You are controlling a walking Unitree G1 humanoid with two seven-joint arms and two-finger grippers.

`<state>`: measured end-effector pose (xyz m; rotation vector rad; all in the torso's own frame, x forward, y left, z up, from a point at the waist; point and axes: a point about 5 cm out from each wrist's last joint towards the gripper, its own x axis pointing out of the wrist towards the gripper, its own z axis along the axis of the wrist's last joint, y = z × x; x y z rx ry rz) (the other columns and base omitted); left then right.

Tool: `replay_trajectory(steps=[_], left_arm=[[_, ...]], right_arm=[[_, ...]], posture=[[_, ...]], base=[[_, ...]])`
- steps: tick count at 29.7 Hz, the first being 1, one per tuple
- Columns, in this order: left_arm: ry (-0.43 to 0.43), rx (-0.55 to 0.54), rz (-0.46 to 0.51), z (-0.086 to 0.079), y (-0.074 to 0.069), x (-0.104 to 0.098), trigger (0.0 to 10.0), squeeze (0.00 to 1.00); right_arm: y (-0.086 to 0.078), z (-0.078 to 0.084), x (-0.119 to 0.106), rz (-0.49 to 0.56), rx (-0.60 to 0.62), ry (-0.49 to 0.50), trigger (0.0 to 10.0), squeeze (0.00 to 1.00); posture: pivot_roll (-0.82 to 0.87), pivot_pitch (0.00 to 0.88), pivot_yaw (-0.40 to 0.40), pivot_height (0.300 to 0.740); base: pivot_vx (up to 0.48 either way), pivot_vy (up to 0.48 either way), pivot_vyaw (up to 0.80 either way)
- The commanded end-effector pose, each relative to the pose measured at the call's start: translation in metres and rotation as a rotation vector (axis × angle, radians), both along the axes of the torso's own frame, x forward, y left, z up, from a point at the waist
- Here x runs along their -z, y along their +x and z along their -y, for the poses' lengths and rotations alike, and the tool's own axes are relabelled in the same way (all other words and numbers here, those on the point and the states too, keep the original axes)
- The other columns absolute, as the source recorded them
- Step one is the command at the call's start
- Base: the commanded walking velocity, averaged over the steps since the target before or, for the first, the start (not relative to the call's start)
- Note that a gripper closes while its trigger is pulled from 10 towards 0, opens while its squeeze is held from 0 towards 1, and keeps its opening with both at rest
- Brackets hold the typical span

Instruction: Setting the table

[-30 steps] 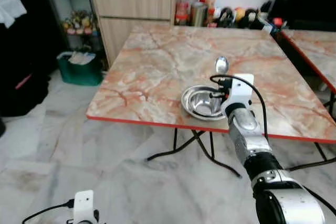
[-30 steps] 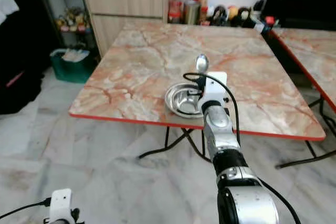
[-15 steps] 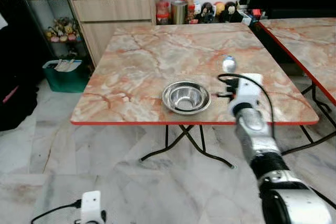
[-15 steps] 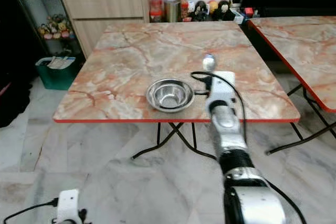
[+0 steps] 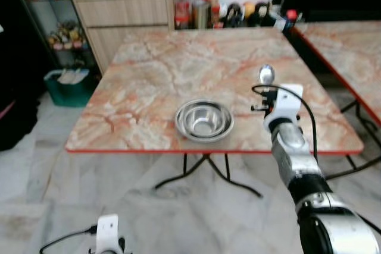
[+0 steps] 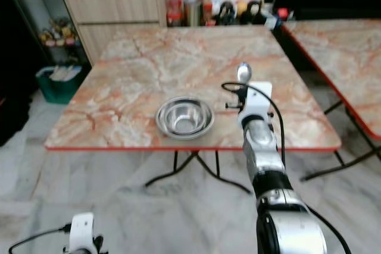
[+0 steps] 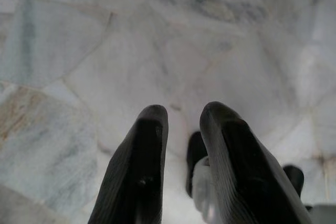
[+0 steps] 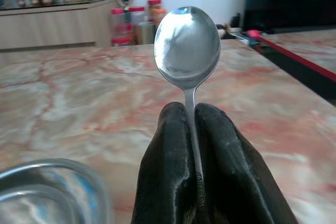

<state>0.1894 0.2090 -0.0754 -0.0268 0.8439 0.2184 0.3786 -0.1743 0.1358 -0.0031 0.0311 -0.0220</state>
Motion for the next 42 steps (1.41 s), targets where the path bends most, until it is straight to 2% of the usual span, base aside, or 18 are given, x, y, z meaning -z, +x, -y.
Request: replay_trajectory(steps=[1,19,32,38,42], left_arm=[[0.008,-0.016,-0.005,-0.005,0.000,-0.001,10.0,0.00],[0.005,-0.011,-0.003,-0.004,0.000,-0.001,10.0,0.00],[-0.008,-0.016,-0.020,-0.004,-0.005,0.002,10.0,0.00],[-0.011,-0.016,-0.032,-0.004,-0.007,0.003,10.0,0.00],[-0.012,-0.016,-0.036,-0.004,-0.007,0.004,10.0,0.00]], right_arm=[[0.003,-0.010,-0.006,0.017,-0.035,-0.007,10.0,0.00],[0.000,-0.008,0.002,-0.020,-0.045,-0.029,10.0,0.00],[-0.006,-0.003,0.017,-0.103,-0.071,-0.068,10.0,0.00],[-0.007,-0.007,0.025,-0.169,-0.118,-0.019,10.0,0.00],[-0.008,-0.006,0.032,-0.214,-0.121,-0.021,10.0,0.00]], posture=[[0.07,0.000,0.010,0.740],[0.07,0.000,0.009,0.740],[0.06,0.000,0.006,0.740],[0.06,0.000,0.004,0.740],[0.06,0.000,0.004,0.740]], base=[[0.330,0.000,0.00],[0.330,0.000,0.00],[0.000,0.000,0.00],[0.000,0.000,0.00],[0.000,0.000,0.00]])
